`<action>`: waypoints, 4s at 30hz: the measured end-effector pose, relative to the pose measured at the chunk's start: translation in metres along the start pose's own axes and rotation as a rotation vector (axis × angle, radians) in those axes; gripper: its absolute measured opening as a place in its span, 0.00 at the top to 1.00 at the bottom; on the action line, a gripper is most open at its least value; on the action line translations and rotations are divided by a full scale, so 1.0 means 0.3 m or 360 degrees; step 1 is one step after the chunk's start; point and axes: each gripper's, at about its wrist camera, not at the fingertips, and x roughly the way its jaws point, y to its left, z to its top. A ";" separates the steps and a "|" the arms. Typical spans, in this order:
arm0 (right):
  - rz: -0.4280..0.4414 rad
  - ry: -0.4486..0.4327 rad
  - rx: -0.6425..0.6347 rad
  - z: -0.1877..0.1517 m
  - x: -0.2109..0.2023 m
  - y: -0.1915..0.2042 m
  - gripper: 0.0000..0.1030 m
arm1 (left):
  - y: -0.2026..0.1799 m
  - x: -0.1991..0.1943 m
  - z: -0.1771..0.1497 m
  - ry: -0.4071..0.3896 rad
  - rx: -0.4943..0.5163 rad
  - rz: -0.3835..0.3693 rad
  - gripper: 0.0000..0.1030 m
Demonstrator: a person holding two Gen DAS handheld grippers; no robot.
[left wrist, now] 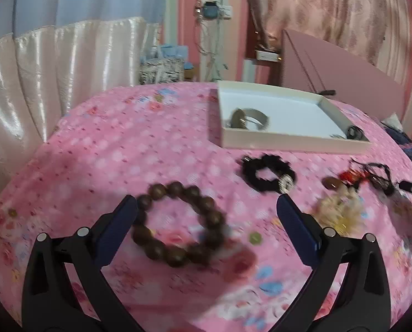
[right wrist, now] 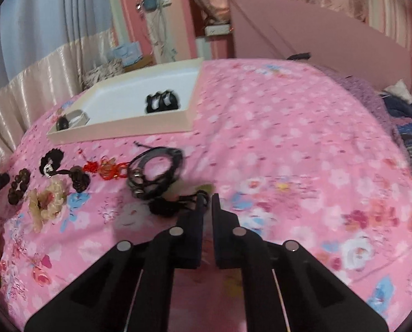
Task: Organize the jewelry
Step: 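Grasp the jade pendant cord with the right tool while the left tool grasps the cream scrunchie, then carry the pendant and scrunchie into the white tray and open both tools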
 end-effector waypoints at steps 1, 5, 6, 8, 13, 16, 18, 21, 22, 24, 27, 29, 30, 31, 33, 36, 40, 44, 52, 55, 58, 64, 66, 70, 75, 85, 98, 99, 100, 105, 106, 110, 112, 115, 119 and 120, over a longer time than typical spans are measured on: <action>-0.0025 -0.0028 0.0001 -0.004 -0.021 -0.013 0.95 | -0.014 -0.006 -0.008 -0.0003 0.0015 -0.0011 0.03; -0.0125 -0.0113 0.0017 -0.014 -0.072 -0.067 0.95 | -0.072 -0.026 -0.017 -0.0022 0.0037 -0.0095 0.03; -0.0123 -0.0115 0.0036 -0.016 -0.072 -0.081 0.95 | -0.096 -0.030 -0.014 -0.0023 0.0039 -0.0128 0.03; -0.0116 -0.0115 0.0055 -0.026 -0.066 -0.094 0.95 | -0.154 -0.031 -0.009 0.0004 0.0057 -0.0197 0.03; -0.0124 -0.0140 -0.0024 -0.029 -0.066 -0.062 0.95 | -0.282 -0.010 -0.011 0.0058 0.0097 -0.0186 0.03; -0.0092 -0.0129 -0.0020 -0.025 -0.057 -0.062 0.95 | -0.328 0.041 -0.028 0.0151 0.0106 -0.0203 0.06; -0.0070 -0.0125 -0.0001 -0.026 -0.055 -0.068 0.95 | -0.348 0.082 -0.044 0.0231 0.0126 -0.0210 0.15; -0.0042 -0.0136 0.0033 -0.028 -0.058 -0.081 0.95 | -0.348 0.103 -0.046 0.0264 0.0113 -0.0242 0.37; -0.0039 -0.0144 0.0036 -0.029 -0.061 -0.082 0.95 | -0.344 0.113 -0.049 0.0286 0.0103 -0.0256 0.46; -0.0032 -0.0154 0.0030 -0.030 -0.064 -0.079 0.95 | -0.332 0.123 -0.055 0.0309 0.0070 -0.0296 0.61; -0.0027 -0.0167 0.0019 -0.033 -0.070 -0.074 0.95 | -0.324 0.117 -0.058 0.0283 0.0047 -0.0304 0.69; 0.0040 -0.0149 -0.0006 -0.032 -0.065 -0.065 0.91 | -0.330 0.111 -0.060 0.0268 0.0056 -0.0296 0.69; 0.0080 -0.0139 -0.0019 -0.029 -0.061 -0.061 0.89 | -0.333 0.111 -0.057 0.0264 0.0059 -0.0292 0.70; 0.0089 -0.0132 -0.0023 -0.026 -0.058 -0.054 0.64 | -0.334 0.113 -0.057 0.0266 0.0062 -0.0291 0.70; 0.0137 -0.0170 -0.0009 -0.018 -0.066 -0.048 0.39 | -0.333 0.115 -0.059 0.0275 0.0060 -0.0290 0.70; 0.0146 -0.0143 0.0008 0.001 -0.048 -0.036 0.41 | -0.334 0.108 -0.060 0.0268 0.0066 -0.0285 0.71; 0.0182 -0.0028 -0.0002 0.009 0.019 -0.010 0.41 | -0.336 0.104 -0.058 0.0259 0.0069 -0.0283 0.71; 0.0235 0.0048 0.0055 0.019 0.070 -0.014 0.68 | -0.338 0.106 -0.057 0.0255 0.0071 -0.0281 0.71; 0.0235 -0.0113 0.0023 0.051 -0.052 -0.006 0.99 | -0.276 0.027 0.004 0.0130 0.0025 -0.0307 1.00; 0.0195 -0.0252 -0.0059 0.109 -0.162 0.012 0.99 | -0.237 -0.027 0.087 0.0030 0.0007 -0.0317 1.00; 0.0192 -0.0358 -0.0123 0.172 -0.233 0.044 0.99 | -0.222 -0.074 0.173 -0.0080 0.0037 -0.0317 1.00; 0.0252 -0.0485 -0.0191 0.290 -0.275 0.115 0.99 | -0.215 -0.070 0.318 -0.0168 0.0060 -0.0343 1.00; 0.0301 -0.0530 -0.0191 0.333 -0.272 0.146 0.99 | -0.211 -0.045 0.370 -0.0194 0.0024 -0.0355 1.00; 0.0404 -0.0618 -0.0195 0.454 -0.231 0.232 0.99 | -0.232 0.048 0.483 -0.0192 -0.0071 -0.0437 1.00; 0.0520 -0.0625 -0.0132 0.568 -0.136 0.301 0.99 | -0.287 0.182 0.576 -0.0195 -0.0070 -0.0455 1.00; 0.0466 -0.0523 -0.0117 0.605 0.117 0.366 0.99 | -0.331 0.406 0.565 -0.0126 -0.0080 -0.0347 1.00; 0.0460 -0.0334 -0.0104 0.508 0.296 0.321 0.99 | -0.323 0.500 0.462 -0.0022 -0.0077 -0.0325 1.00; 0.0462 -0.0322 -0.0112 0.505 0.303 0.331 0.99 | -0.326 0.506 0.458 -0.0012 -0.0072 -0.0329 1.00; 0.0464 -0.0309 -0.0119 0.498 0.311 0.336 0.99 | -0.332 0.510 0.451 -0.0006 -0.0069 -0.0330 1.00; 0.0474 -0.0253 -0.0135 0.476 0.340 0.352 0.99 | -0.352 0.535 0.433 0.0032 -0.0068 -0.0363 1.00; 0.0466 -0.0243 -0.0139 0.471 0.348 0.353 0.99 | -0.349 0.540 0.421 0.0039 -0.0062 -0.0363 1.00; 0.0444 -0.0200 -0.0138 0.465 0.373 0.346 0.99 | -0.359 0.570 0.411 0.0077 -0.0040 -0.0351 1.00; 0.0416 -0.0183 -0.0138 0.460 0.386 0.337 0.99 | -0.361 0.586 0.403 0.0115 -0.0041 -0.0339 1.00; 0.0406 -0.0158 -0.0120 0.460 0.402 0.325 0.99 | -0.364 0.622 0.386 0.0177 -0.0043 -0.0331 1.00; 0.0388 -0.0139 -0.0119 0.457 0.412 0.322 0.99 | -0.361 0.631 0.381 0.0188 -0.0044 -0.0332 1.00; 0.0383 -0.0135 -0.0121 0.455 0.412 0.322 0.99 | -0.362 0.633 0.379 0.0192 -0.0043 -0.0329 1.00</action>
